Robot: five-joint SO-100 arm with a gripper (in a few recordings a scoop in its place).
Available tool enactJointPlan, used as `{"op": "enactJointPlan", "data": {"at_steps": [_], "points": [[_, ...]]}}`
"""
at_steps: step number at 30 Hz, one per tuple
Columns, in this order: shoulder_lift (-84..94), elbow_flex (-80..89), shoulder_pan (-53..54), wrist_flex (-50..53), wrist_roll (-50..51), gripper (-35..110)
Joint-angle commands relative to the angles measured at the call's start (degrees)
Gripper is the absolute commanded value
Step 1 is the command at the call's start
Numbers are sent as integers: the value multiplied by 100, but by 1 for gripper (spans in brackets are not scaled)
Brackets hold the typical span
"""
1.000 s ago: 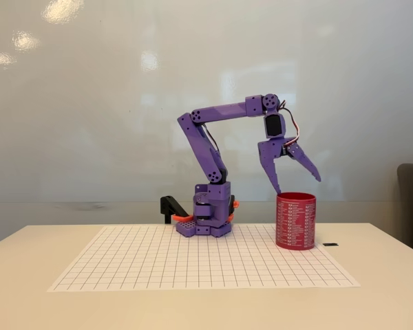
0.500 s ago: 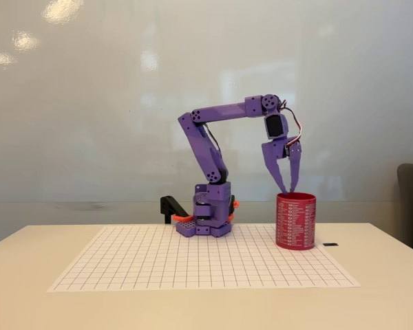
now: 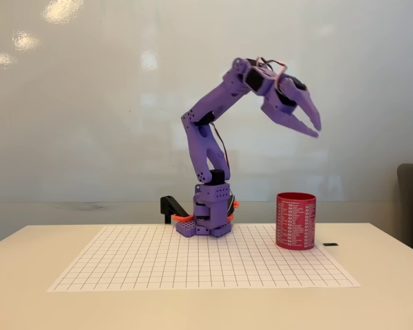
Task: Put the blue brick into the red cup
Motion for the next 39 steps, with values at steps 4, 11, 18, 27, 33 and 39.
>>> {"op": "enactJointPlan", "data": {"at_steps": [4,11,18,27,33,39], "points": [[1687,132,2487,-483,396,0],[3507,826,4438,-483,-185,-1],[4931,2285,4456,-519,-448,-1],[6223,4957,4210,-853,-448,-1],[6583,6697,3841,-800,-483,-1],[6592,7998,3428,-686,-510,-1]]}}
